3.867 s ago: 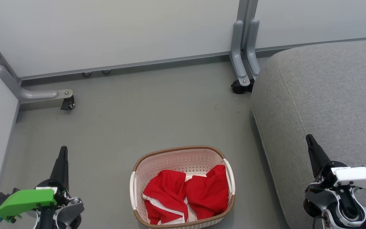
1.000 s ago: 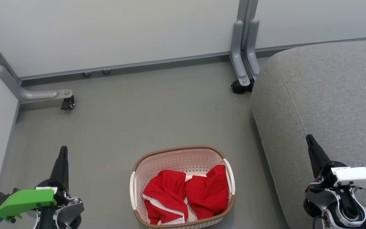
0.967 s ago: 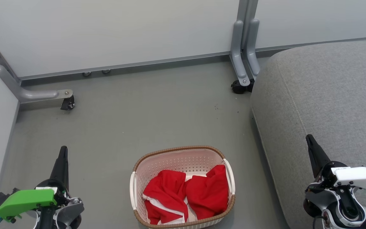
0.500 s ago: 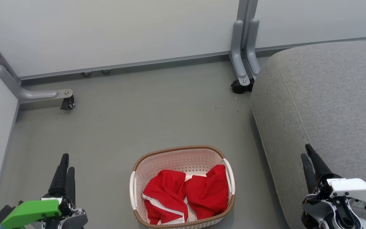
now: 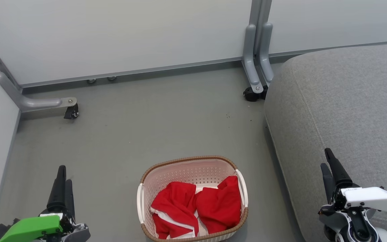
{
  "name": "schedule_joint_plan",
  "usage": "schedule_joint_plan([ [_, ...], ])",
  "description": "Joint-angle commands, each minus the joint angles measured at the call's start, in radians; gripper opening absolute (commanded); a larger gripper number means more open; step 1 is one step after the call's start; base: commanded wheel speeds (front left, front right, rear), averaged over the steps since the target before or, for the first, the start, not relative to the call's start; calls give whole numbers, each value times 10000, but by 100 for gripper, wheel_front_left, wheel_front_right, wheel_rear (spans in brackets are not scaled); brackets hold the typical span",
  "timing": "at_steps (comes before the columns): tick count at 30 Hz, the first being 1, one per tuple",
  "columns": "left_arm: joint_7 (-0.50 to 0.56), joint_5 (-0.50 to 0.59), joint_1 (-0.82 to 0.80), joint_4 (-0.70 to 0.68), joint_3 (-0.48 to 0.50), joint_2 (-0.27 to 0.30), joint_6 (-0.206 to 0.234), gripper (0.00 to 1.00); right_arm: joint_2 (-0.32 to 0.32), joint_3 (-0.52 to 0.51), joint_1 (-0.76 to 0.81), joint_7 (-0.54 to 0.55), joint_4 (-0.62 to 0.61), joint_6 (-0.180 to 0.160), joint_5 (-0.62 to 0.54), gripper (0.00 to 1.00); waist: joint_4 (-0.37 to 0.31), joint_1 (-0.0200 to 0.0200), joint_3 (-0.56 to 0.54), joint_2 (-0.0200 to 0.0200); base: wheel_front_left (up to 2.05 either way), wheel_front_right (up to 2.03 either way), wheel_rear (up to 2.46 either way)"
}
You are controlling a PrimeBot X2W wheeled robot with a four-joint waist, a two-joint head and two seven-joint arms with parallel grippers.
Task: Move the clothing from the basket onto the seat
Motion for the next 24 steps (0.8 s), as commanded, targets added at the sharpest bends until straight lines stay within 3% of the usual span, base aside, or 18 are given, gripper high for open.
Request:
schedule_joint_plan([
  [1, -124, 178, -54, -188, 68, 48, -8, 100, -66, -40, -103, -127, -177, 3, -385, 100, -2, 0, -6, 0, 0, 0, 0],
  [15, -687, 1553, -20, -296, 761, 61, -12, 100, -86, 124, -290, -692, -1003, 4, -3911, 100, -5, 0, 0, 0, 0, 0, 0],
  [24, -1039, 3391, 9, -1062, 1109, 71, -15, 100, -457, 822, -390, -1047, -1710, 4, -6961, 100, 35, 0, 6, 0, 0, 0, 0],
])
